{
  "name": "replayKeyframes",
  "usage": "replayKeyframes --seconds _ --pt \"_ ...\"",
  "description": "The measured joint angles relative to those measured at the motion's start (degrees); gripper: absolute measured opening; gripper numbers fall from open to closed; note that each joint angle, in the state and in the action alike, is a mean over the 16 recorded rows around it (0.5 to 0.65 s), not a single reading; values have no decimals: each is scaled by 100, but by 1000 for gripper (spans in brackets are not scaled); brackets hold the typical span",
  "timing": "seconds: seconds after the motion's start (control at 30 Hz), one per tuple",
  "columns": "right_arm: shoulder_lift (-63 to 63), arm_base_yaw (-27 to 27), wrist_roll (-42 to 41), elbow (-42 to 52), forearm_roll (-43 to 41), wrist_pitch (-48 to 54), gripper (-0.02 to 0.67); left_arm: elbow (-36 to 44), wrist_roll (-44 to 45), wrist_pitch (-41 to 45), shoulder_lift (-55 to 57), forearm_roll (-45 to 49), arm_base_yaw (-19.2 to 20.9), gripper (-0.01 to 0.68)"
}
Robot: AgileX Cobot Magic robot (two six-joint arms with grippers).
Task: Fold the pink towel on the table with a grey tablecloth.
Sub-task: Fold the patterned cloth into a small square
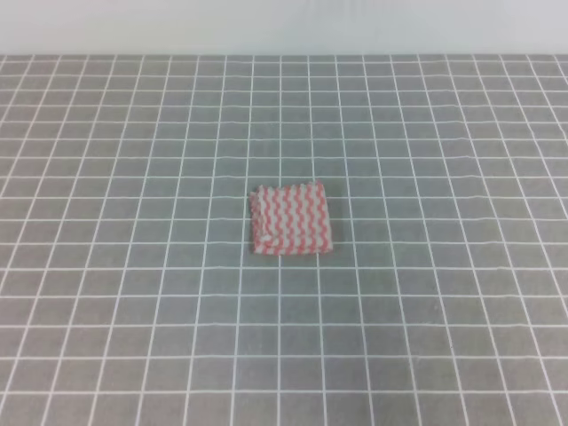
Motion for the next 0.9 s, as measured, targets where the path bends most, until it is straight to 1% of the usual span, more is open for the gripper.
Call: replayKeyframes --seconds 0.3,0.47,0.77,0.9 --pt "6 -1 1 6 1 78 -16 -1 26 60 -12 1 1 -2" --pt "-6 -5 3 62 -161 81 -16 0 30 51 0 5 0 -2" --pt "-5 -21 14 217 -1097 -63 -16 0 31 56 0 4 0 -2" --pt "-88 -147 12 266 -1554 -50 -16 0 31 59 0 7 0 -2"
